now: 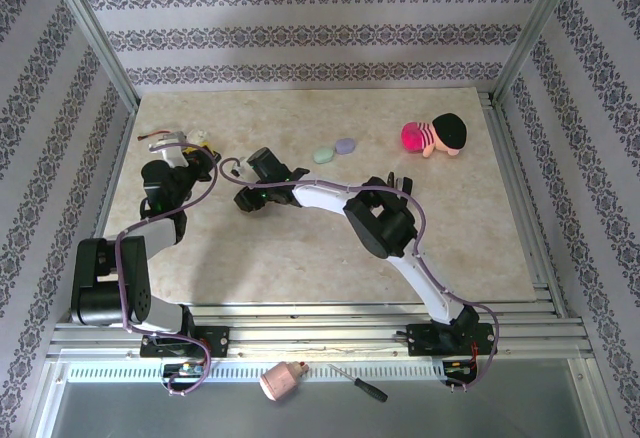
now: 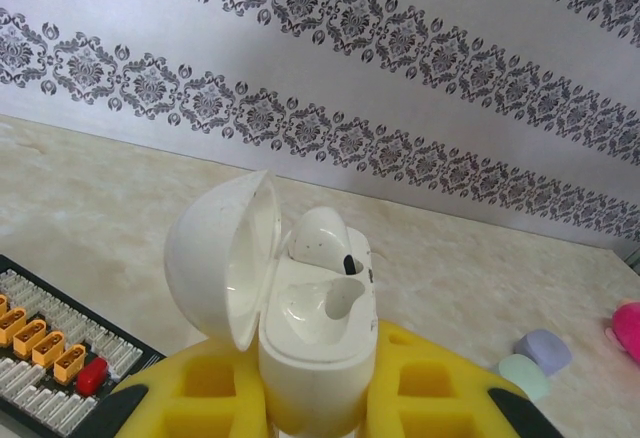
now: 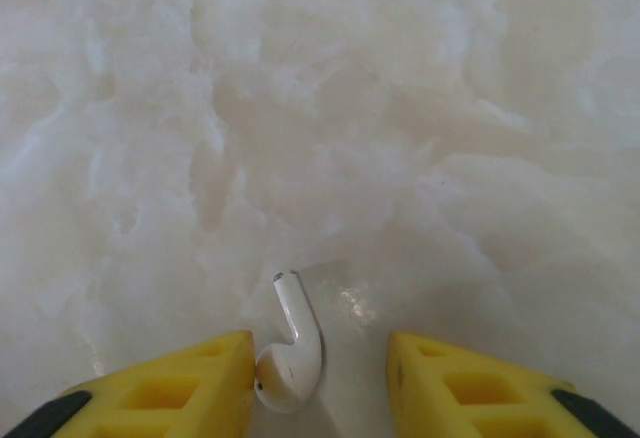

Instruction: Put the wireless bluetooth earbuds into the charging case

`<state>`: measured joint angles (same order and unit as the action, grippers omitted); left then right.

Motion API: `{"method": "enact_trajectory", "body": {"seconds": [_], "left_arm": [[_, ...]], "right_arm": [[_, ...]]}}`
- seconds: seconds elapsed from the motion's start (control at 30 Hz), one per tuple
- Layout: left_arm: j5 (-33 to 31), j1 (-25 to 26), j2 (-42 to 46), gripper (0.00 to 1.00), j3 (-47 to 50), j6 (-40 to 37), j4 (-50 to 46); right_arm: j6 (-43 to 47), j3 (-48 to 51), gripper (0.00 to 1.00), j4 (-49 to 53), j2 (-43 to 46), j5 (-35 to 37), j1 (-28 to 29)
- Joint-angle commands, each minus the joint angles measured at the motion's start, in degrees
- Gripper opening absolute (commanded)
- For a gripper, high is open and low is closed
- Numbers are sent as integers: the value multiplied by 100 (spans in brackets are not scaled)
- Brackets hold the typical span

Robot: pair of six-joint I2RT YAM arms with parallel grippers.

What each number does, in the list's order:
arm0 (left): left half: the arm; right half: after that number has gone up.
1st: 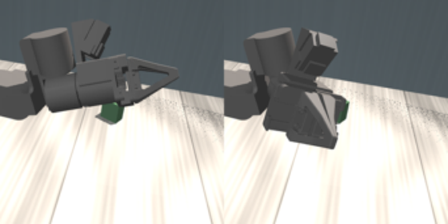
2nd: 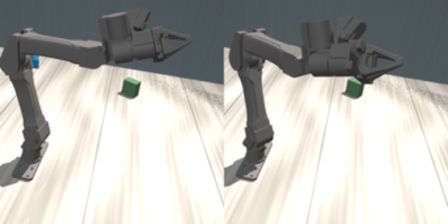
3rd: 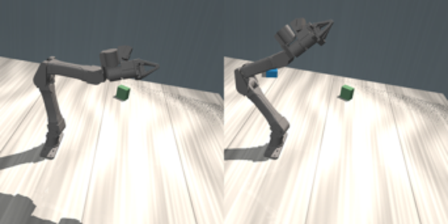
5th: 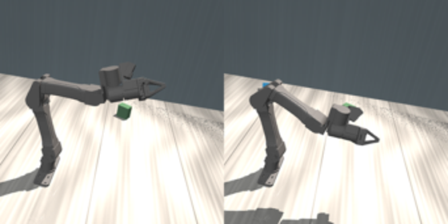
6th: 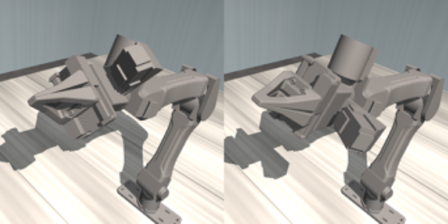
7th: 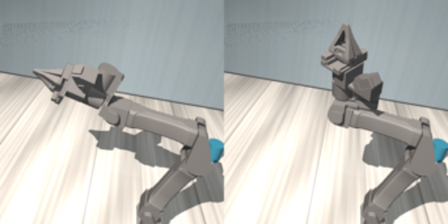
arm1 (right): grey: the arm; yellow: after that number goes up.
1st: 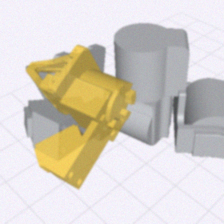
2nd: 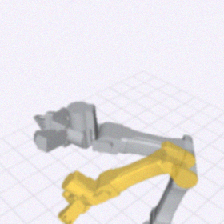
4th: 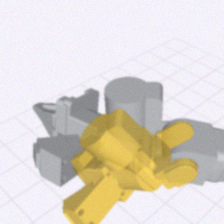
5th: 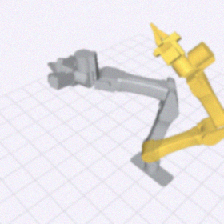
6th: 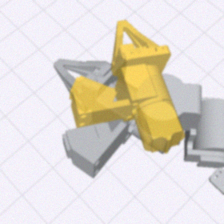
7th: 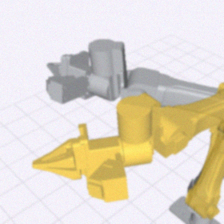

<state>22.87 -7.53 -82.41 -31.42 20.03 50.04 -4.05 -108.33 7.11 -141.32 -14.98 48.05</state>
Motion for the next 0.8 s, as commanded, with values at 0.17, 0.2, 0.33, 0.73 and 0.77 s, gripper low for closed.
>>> {"method": "enact_trajectory", "body": {"seconds": [0.17,0.2,0.33,0.73,0.77], "left_arm": [[51,-141,203,0,94,55,-66],[51,-152,205,0,95,64,-70],[88,-178,213,0,94,69,-67],[208,-179,281,0,143,6,-41],[234,-182,286,0,153,-6,-56]], "right_arm": [[424,-334,32,618,-225,398,187],[423,-314,30,624,-208,408,187],[402,-101,25,477,-51,400,181],[-1,1663,20,-662,1077,46,-83],[28,1837,20,-706,1201,77,-99]]}}
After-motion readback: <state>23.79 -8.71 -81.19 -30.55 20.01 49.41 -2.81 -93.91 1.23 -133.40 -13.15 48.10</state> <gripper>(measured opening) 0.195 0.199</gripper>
